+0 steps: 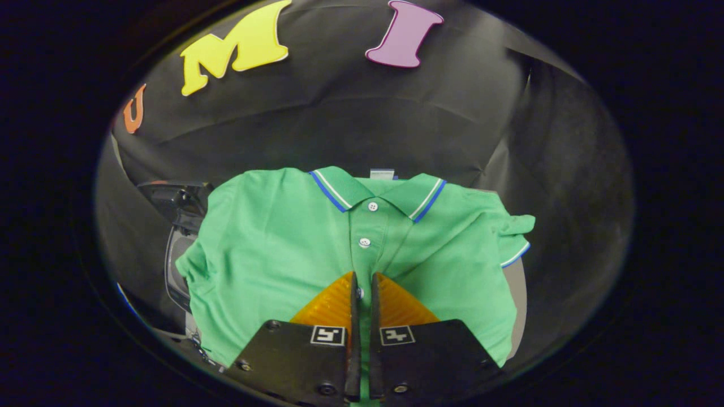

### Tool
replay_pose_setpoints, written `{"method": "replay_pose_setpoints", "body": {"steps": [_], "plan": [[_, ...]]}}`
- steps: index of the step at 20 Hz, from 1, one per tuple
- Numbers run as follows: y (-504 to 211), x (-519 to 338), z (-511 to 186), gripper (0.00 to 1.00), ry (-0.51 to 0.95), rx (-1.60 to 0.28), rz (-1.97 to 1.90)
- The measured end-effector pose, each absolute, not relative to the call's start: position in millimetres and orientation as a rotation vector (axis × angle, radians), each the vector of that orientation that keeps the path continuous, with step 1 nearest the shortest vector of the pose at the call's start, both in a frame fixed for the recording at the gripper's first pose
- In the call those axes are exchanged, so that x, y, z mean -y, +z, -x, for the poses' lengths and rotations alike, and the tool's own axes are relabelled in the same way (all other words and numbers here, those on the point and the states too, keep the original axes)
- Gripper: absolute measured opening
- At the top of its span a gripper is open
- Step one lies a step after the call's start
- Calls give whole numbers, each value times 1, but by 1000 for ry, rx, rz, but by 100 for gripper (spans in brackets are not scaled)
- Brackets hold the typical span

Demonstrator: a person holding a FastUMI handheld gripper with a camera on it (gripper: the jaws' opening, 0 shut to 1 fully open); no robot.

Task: Put the clothes into the washing machine and then close the washing machine lid.

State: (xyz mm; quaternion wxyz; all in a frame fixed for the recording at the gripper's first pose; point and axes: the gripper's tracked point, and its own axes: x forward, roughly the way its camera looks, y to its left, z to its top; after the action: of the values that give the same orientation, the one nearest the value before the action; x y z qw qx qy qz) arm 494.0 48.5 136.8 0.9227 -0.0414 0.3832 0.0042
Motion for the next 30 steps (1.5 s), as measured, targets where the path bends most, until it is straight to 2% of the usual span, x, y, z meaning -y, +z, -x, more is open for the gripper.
{"method": "replay_pose_setpoints", "body": {"steps": [4, 12, 30], "plan": [[135, -53, -489, 5, 47, -756, 25], [153, -72, -460, 4, 192, -588, -264], [337, -199, -343, 4, 507, -76, -325]]}}
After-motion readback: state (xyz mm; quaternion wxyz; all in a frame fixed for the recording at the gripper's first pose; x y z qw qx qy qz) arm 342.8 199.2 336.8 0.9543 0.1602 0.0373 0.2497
